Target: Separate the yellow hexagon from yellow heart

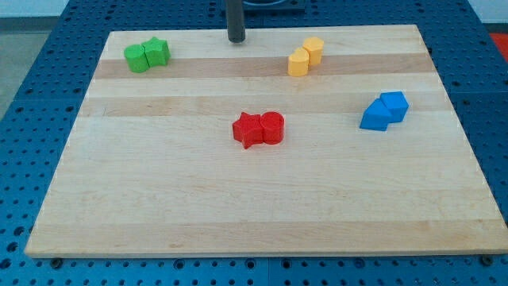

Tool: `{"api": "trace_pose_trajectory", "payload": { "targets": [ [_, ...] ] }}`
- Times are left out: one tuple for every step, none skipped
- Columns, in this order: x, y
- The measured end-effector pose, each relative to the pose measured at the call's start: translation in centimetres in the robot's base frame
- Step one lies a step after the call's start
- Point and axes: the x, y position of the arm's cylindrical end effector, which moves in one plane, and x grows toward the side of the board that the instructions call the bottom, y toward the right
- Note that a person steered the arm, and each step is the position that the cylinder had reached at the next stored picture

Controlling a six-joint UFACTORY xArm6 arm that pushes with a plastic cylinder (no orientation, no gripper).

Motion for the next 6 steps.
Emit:
{"api": "trace_pose_trajectory", "payload": {
  "targets": [
    [-1.1, 7.1],
    [-1.6, 11.8],
    [-1.6, 16.4],
    [-1.8, 21.1],
    [-1.8, 21.1],
    [2.8, 19.8]
  ]
}}
